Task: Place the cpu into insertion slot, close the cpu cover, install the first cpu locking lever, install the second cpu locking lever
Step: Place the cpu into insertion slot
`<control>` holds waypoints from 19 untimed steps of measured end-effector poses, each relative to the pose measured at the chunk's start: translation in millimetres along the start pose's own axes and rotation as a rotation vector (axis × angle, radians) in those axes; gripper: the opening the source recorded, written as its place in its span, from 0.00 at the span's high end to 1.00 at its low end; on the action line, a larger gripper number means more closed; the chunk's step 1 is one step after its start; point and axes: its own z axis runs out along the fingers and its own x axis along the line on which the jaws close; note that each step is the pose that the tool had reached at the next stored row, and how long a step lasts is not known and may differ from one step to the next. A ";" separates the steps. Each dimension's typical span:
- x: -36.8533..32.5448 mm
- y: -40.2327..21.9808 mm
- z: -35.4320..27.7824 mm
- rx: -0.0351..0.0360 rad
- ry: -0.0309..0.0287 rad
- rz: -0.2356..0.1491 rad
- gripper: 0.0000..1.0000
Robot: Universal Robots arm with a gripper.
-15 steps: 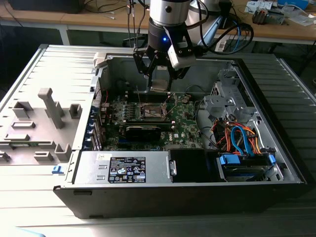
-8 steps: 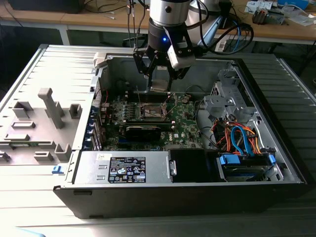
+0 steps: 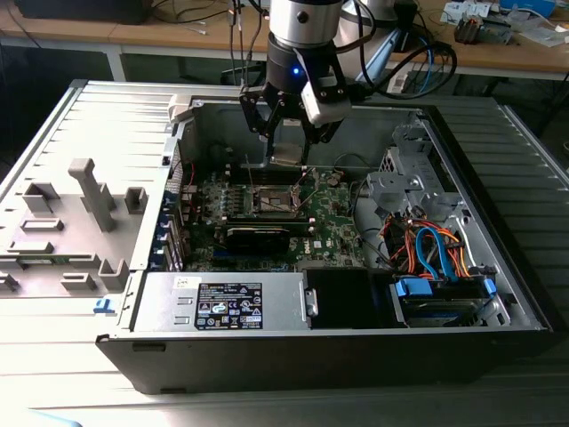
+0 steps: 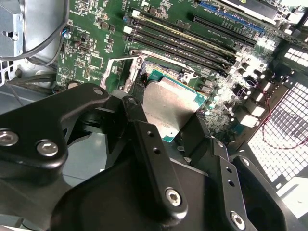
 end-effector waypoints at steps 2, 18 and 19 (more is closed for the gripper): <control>0.0 0.0 0.1 -0.0001 0.0000 0.002 0.45; 0.0 0.0 0.6 -0.0004 -0.0004 0.022 0.45; 0.0 0.0 0.6 -0.0004 -0.0004 0.023 0.45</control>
